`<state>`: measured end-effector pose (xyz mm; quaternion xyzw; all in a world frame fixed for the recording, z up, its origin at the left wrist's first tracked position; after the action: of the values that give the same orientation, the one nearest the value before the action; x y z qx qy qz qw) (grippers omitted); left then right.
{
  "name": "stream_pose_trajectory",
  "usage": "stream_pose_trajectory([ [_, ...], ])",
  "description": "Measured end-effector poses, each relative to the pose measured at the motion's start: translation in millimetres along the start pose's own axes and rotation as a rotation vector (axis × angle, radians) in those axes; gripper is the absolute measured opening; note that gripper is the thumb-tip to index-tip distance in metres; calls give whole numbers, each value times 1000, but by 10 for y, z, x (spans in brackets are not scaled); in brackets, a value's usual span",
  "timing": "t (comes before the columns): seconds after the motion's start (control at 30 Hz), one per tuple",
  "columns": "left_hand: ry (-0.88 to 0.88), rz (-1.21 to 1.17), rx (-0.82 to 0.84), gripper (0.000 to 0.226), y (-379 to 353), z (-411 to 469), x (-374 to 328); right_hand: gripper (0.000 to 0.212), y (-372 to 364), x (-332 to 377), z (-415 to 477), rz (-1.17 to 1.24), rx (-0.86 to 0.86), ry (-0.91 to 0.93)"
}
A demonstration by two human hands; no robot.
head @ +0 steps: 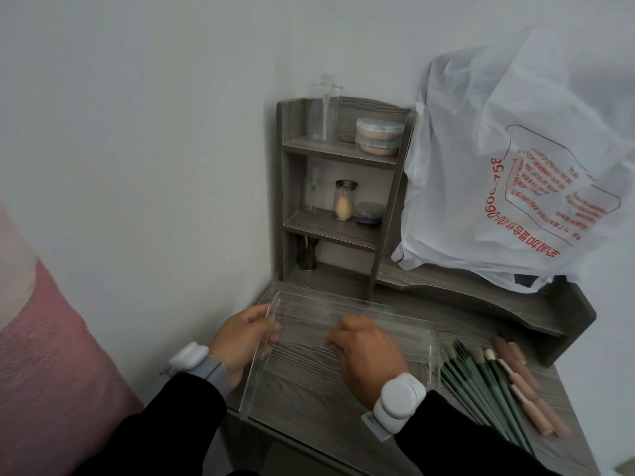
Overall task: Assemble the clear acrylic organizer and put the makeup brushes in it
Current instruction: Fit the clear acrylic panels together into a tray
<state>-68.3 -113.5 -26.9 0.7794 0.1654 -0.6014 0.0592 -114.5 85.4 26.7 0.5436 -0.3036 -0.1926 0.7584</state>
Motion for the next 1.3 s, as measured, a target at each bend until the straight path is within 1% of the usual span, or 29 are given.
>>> stream_pose_trajectory([
  [0.07,17,-79,-4,22,-3,-5,8,12,35,16,-7,4,-12,4],
  [0.23,32,-112,15,23,-3,-40,-6,11,148,80,-1,-13,-58,-5],
  [0.33,37,-144,27,28,-15,-54,-23,13,122,107,27,-1,-54,-8],
  [0.4,41,-139,23,27,-2,-48,-11,15,68,98,16,24,-39,-19],
  [0.53,54,-113,30,20,44,-26,11,13,-6,64,-27,56,-59,-50],
  [0.63,40,-83,32,15,59,-15,14,14,-65,62,-42,58,-38,-47],
  [0.8,22,-47,53,24,60,9,33,13,-107,44,-68,51,-50,-50],
  [0.9,37,-42,26,28,75,47,53,11,-112,39,-68,42,-70,-52],
  [0.97,24,-33,-19,26,94,84,74,10,-123,52,-69,41,-65,-55],
  [1.1,-46,91,-156,17,44,103,79,10,-101,68,-100,7,-57,-68],
  [1.2,-90,199,-242,17,37,116,83,12,-100,68,-115,-42,-56,-89],
  [1.3,-92,211,-267,20,83,165,87,14,-112,95,-104,-40,-61,-79],
])
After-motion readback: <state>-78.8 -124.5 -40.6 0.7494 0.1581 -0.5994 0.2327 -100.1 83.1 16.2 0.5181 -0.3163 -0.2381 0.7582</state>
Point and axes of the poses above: each hand's wrist, its own z-axis towards the middle knuckle, its own y-axis out of the back of the hand, x = y × z, the point moved 7 cm from there along z, towards the middle knuckle, and after that the axes turned 8 degrees about x, right-handed, at the moved point
